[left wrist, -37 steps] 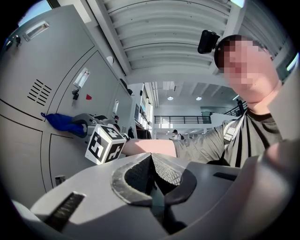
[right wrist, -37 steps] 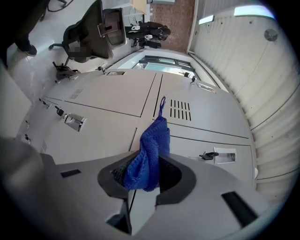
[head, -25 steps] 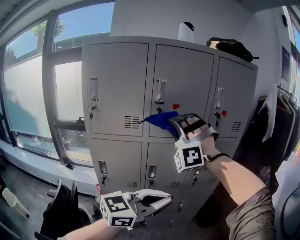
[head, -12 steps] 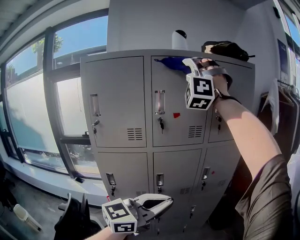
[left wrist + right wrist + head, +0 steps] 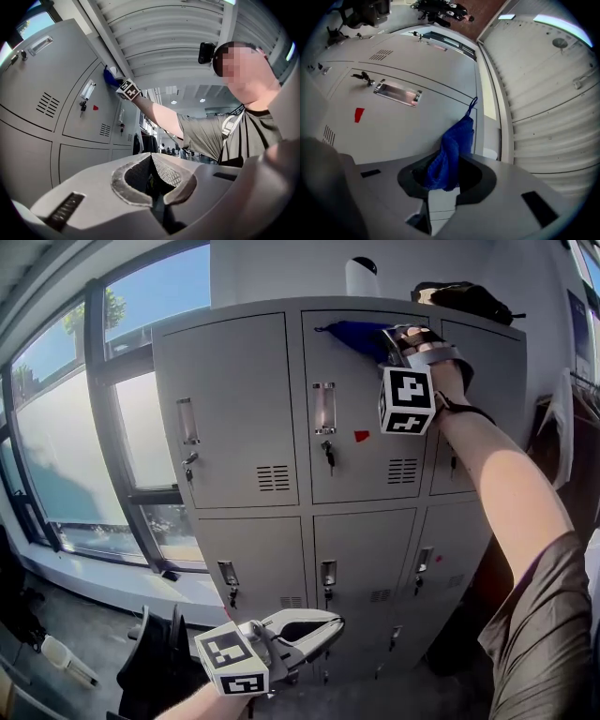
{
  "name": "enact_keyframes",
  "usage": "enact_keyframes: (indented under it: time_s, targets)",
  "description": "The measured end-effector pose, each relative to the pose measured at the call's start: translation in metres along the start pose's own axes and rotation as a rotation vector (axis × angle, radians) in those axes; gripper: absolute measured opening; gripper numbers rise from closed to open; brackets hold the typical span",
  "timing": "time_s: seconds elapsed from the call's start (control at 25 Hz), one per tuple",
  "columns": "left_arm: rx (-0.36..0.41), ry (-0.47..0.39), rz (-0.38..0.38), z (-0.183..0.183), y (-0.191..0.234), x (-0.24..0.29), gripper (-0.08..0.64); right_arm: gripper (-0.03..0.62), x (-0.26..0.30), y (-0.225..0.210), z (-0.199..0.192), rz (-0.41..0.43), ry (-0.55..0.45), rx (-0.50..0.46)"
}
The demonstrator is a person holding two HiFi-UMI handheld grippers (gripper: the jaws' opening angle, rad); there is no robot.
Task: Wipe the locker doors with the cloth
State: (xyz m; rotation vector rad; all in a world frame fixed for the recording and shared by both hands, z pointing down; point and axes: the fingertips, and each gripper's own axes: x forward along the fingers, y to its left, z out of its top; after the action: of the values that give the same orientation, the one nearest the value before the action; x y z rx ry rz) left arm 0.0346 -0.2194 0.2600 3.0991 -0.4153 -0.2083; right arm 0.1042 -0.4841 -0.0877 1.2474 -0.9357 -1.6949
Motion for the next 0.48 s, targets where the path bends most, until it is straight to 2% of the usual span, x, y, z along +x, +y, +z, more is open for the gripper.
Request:
enact_keyframes:
  time_s: [0.48]
  targets:
    - [-0.028, 0.019, -0.062, -0.017, -0.021, 0.017, 0.008, 0.086, -0.054, 0.137, 0.036, 0.181, -0.061, -0.083]
